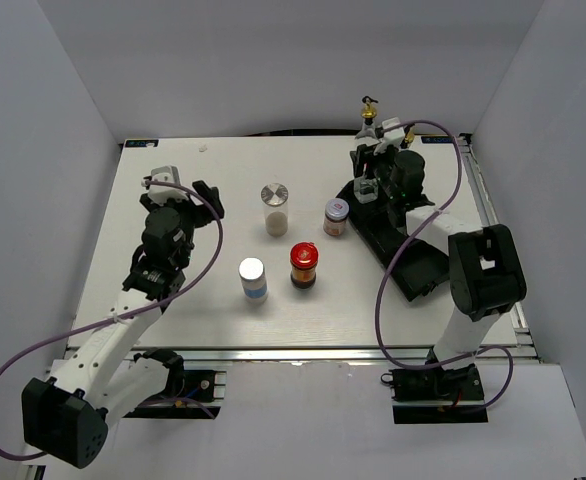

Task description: Organize the condiment bottles

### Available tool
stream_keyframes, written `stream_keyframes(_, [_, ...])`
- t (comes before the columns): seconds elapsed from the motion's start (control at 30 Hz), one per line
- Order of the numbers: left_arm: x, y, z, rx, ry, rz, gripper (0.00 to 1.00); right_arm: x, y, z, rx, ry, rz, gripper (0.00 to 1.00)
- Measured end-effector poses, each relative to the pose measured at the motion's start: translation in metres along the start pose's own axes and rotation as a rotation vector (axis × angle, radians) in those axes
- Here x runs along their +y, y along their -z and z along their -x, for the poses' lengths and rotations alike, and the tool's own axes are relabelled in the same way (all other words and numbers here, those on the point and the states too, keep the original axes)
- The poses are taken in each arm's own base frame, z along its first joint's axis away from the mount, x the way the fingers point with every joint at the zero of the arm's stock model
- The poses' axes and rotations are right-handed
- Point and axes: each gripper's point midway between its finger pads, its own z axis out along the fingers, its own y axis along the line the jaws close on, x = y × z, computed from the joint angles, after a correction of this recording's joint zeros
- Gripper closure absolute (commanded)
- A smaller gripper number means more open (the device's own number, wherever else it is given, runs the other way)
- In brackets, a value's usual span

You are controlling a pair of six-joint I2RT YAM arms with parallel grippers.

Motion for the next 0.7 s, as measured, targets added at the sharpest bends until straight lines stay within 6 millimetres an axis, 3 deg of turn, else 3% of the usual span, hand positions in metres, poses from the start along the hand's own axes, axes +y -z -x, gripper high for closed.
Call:
stream_keyframes(0.3, [0.001, 0.001, -0.015, 0.029, -0.025, -0.017, 0.02, -0.01, 0.001, -0.016, -0.004, 0.004, 0.01, 1.0])
stream_keyframes(0.5, [-0.002, 0.002, -0.02, 0.037, -0.036, -0.04, 0.02, -0.007, 0.004, -0.039, 0.017, 0.0, 0.031, 1.0])
stream_keyframes(0.7, [-0.003, 0.004, -0.02, 0.034, -0.034, -0.051, 0.02, -0.003, 0.013, -0.067, 0.055, -0.01, 0.042, 0.79])
